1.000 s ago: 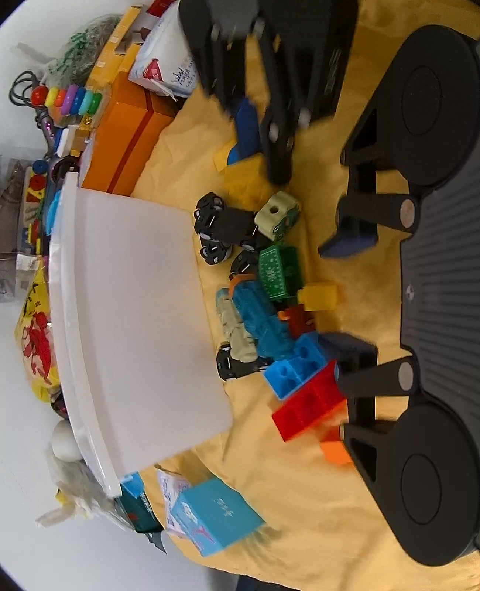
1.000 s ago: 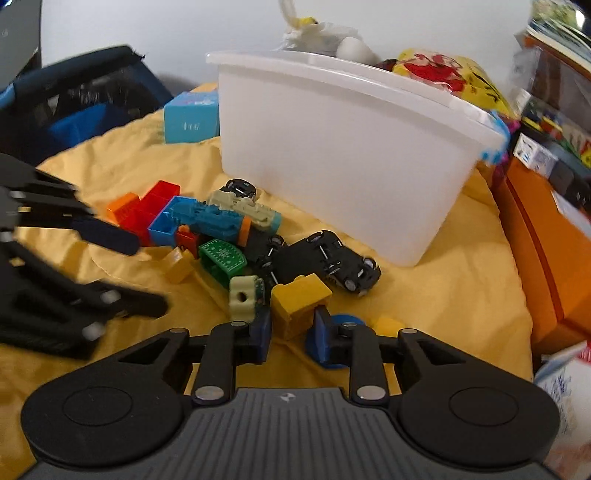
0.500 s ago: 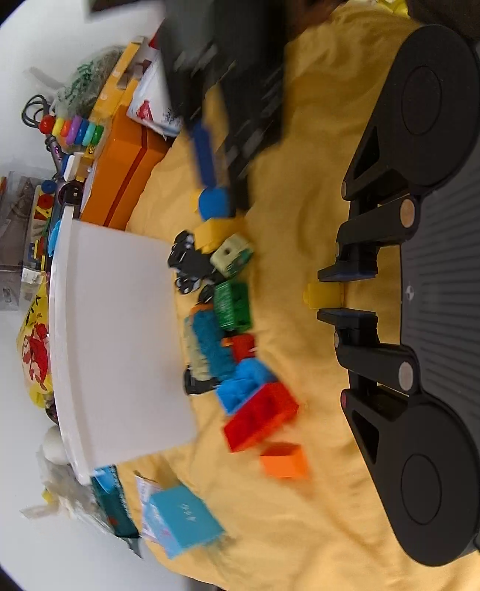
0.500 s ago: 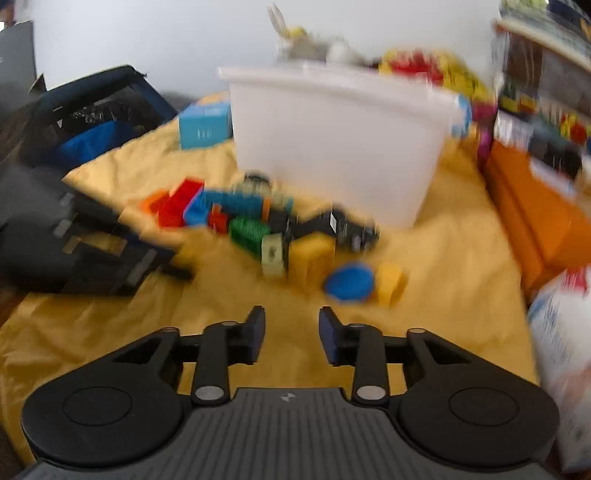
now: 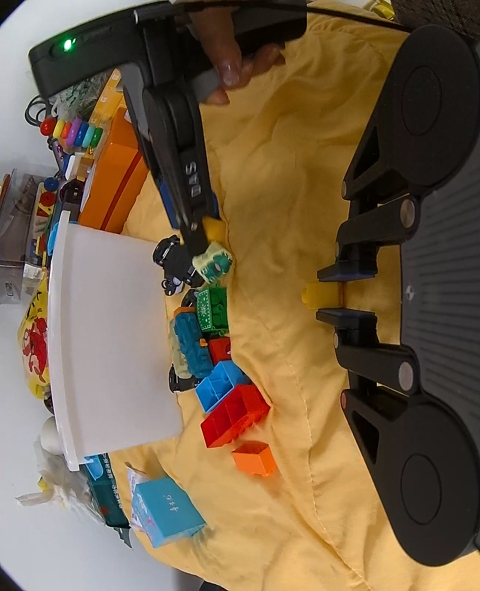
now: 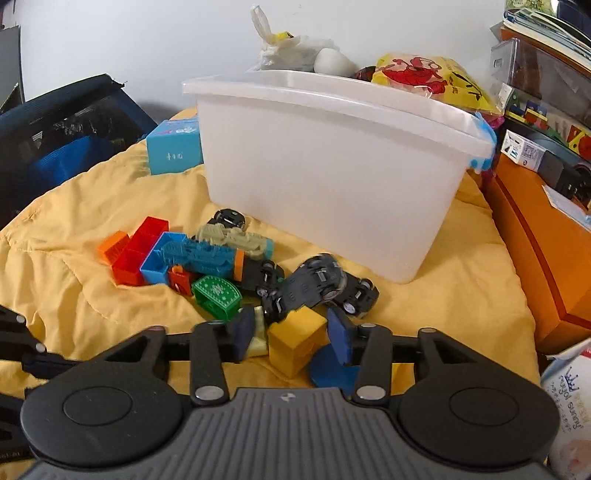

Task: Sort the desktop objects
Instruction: 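Grasp the small yellow brick with the left tool while the right tool grasps the yellow duplo brick, then lift both held yellow bricks up over the white bin, then open both tools to drop the yellow bricks into the white bin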

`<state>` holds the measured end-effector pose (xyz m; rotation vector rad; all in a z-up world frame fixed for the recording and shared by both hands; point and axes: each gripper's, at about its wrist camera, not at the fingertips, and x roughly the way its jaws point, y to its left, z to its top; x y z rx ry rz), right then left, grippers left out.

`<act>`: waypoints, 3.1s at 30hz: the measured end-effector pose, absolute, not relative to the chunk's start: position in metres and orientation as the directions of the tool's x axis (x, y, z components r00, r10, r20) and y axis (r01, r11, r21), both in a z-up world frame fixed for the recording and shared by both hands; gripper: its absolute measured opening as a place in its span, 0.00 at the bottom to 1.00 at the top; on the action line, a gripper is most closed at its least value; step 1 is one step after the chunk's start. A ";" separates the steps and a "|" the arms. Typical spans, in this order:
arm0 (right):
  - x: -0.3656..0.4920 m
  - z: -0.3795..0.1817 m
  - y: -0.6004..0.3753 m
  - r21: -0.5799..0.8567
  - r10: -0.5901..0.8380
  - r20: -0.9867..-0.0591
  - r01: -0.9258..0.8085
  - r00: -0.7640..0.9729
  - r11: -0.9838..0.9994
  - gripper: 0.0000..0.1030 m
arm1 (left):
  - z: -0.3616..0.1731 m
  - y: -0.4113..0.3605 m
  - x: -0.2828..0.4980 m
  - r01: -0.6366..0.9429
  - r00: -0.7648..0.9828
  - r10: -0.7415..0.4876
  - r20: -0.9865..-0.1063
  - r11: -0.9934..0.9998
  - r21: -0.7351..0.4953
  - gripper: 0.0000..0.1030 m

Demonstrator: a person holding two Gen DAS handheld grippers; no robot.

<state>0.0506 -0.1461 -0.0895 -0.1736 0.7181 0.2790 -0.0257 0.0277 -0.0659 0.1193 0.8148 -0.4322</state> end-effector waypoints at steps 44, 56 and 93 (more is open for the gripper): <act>0.005 -0.092 -0.137 -0.026 0.223 -0.778 -0.384 0.588 0.923 0.38 | -0.058 0.007 -0.010 0.497 0.567 -0.288 -0.772 0.867 0.042 0.17; 0.002 -0.076 -0.146 -0.003 0.242 -0.759 -0.375 0.604 0.927 0.35 | 0.013 0.035 -0.009 0.407 0.736 -0.313 -0.600 0.913 0.023 0.17; 0.149 -0.002 -0.183 -0.033 0.117 -0.544 -0.160 0.831 0.986 0.38 | 0.090 0.001 0.142 0.321 0.863 -0.261 -0.433 0.944 0.071 0.57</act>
